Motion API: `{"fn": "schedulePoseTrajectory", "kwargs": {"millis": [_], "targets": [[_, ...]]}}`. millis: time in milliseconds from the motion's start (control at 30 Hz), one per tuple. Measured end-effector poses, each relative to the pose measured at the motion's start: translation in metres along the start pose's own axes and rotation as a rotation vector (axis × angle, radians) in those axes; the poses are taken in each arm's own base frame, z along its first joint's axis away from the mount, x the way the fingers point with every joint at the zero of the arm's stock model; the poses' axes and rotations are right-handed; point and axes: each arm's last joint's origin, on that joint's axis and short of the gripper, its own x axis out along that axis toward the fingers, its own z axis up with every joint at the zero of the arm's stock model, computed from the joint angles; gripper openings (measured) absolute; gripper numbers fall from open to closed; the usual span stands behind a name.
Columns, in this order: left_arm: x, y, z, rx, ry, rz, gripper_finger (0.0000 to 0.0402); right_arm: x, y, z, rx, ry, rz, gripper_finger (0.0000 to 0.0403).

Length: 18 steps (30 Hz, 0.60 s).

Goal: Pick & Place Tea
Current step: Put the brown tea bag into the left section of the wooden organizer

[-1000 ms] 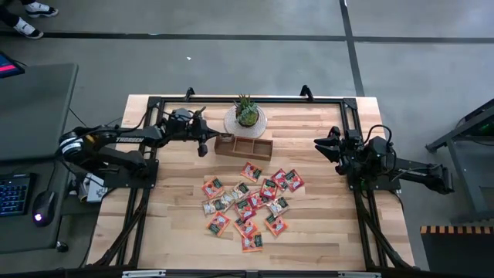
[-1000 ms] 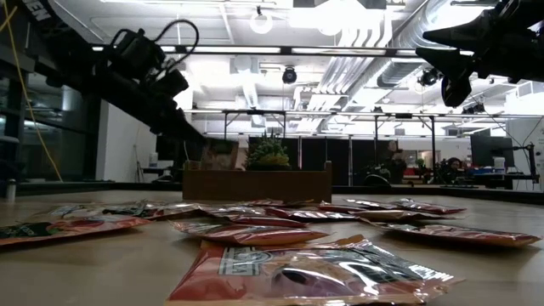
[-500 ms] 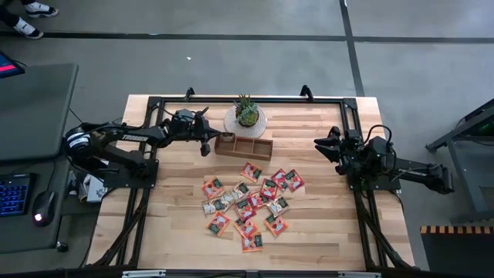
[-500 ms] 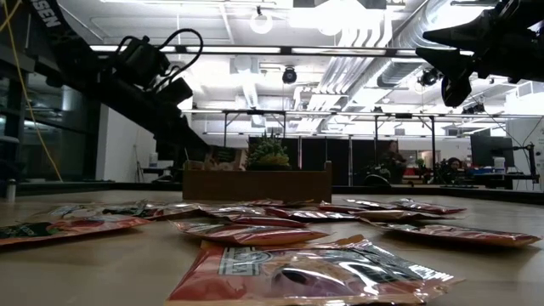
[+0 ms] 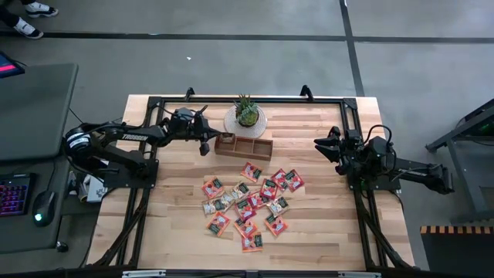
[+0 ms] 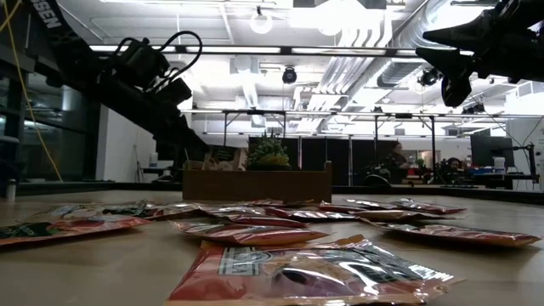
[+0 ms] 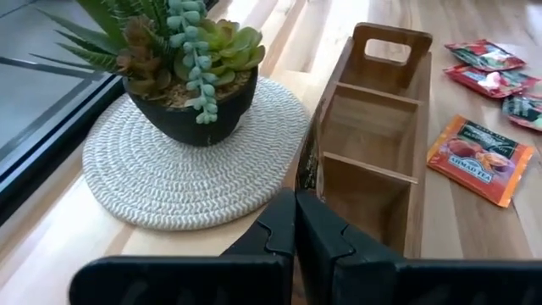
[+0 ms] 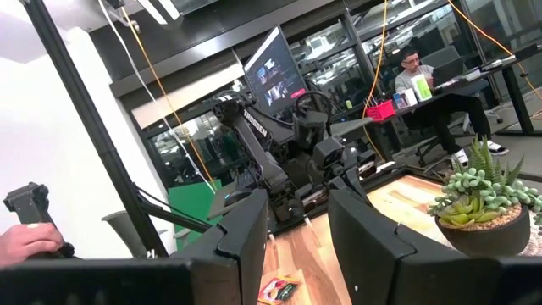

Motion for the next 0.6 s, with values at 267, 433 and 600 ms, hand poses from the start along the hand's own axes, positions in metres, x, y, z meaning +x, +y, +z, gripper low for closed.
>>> {"fn": "schedulePoseTrajectory", "kwargs": {"millis": [267, 433, 600], "targets": [[0.0, 0.0001, 0.0, -0.004, 0.001, 0.005, 0.0009, 0.0, 0.0, 0.0, 0.0, 0.0, 0.0, 0.0124], [-0.0001, -0.0002, -0.0005, -0.006, 0.005, -0.003, 0.0052, 0.0, 0.0, 0.0001, 0.0, 0.0, 0.0, 0.0124], [-0.0001, -0.0001, -0.0005, -0.006, 0.006, 0.001, 0.0106, 0.0, 0.0, 0.0, 0.0, 0.0, 0.0, 0.0124]]}}
